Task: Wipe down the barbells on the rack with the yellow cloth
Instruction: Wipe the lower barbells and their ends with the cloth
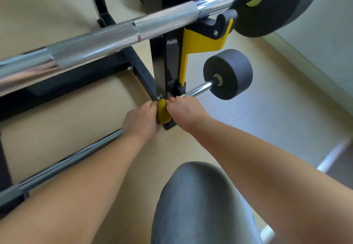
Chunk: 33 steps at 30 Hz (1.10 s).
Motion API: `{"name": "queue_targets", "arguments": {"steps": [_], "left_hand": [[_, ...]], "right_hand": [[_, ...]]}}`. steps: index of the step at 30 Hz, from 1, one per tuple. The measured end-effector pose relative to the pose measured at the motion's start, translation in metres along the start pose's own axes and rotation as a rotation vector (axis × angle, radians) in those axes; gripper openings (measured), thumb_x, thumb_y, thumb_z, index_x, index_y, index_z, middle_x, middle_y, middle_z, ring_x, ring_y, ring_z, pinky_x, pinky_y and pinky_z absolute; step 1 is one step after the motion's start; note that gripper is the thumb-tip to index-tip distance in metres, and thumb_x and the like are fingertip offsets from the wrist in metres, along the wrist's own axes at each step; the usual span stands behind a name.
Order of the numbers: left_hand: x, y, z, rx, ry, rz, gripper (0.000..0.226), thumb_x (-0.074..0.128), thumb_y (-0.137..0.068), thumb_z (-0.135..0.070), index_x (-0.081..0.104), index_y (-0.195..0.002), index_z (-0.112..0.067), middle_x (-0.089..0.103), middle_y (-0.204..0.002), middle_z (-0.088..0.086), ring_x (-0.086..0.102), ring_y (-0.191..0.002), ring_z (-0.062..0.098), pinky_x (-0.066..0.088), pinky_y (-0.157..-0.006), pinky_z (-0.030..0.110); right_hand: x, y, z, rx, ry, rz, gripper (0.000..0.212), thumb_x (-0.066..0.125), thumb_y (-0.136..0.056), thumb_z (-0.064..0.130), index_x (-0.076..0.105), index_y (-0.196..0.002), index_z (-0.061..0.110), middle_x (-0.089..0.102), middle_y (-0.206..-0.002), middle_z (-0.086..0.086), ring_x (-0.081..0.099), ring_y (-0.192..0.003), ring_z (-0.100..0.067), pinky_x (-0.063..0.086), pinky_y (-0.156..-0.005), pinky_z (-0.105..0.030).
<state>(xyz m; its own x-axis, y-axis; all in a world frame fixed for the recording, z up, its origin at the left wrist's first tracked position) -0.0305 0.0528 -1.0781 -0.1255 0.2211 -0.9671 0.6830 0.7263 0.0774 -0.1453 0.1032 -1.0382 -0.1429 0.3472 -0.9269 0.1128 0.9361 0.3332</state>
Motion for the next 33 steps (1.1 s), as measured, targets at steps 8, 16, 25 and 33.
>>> {"name": "queue_targets", "arguments": {"steps": [8,16,25,33], "left_hand": [[-0.002,-0.001,-0.004,0.218,0.176,-0.226,0.038,0.072,-0.086,-0.037,0.059,-0.117,-0.020,0.052,-0.117,0.002,0.049,-0.110,0.023,0.042,-0.092,0.036],[0.030,-0.030,-0.061,-0.063,-0.102,-0.074,0.047,0.039,-0.102,-0.046,0.048,-0.133,-0.012,0.060,-0.123,0.011,0.059,-0.109,0.032,0.048,-0.085,0.042],[0.030,-0.036,-0.059,-0.067,-0.113,-0.031,0.043,0.037,-0.104,-0.043,0.047,-0.132,-0.012,0.058,-0.122,0.011,0.057,-0.111,0.031,0.049,-0.086,0.042],[0.027,-0.031,-0.071,0.188,0.278,-0.196,0.050,0.059,-0.091,-0.023,0.055,-0.140,-0.010,0.051,-0.136,0.009,0.044,-0.124,0.029,0.043,-0.105,0.047]], "right_hand": [[-0.007,0.023,-0.073,0.252,-0.252,-0.287,0.027,0.058,-0.091,0.003,0.046,-0.114,0.012,0.058,-0.080,-0.008,0.057,-0.069,-0.027,0.049,-0.058,-0.039],[0.038,0.003,-0.098,0.303,-0.135,-0.203,0.037,0.064,-0.092,0.015,0.056,-0.128,0.008,0.059,-0.122,-0.013,0.054,-0.113,-0.031,0.048,-0.090,-0.042],[0.038,-0.042,-0.113,0.072,0.078,0.079,0.044,0.063,-0.093,0.014,0.051,-0.136,0.009,0.049,-0.140,-0.012,0.028,-0.142,-0.035,0.030,-0.114,-0.055],[0.053,-0.007,-0.126,0.149,-0.019,-0.211,0.046,0.055,-0.092,0.003,0.044,-0.137,0.006,0.052,-0.134,-0.012,0.042,-0.132,-0.030,0.051,-0.096,-0.044]]}}
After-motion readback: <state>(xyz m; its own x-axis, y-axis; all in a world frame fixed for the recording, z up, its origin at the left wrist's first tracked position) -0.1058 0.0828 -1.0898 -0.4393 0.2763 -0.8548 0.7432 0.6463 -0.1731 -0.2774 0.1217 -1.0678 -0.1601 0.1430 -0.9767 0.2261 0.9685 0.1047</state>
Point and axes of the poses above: each hand's wrist, its own y-axis away from the middle knuckle, its own x-axis out of the palm, z = x × y, the point moved 3 cm from there along -y, towards the middle knuckle
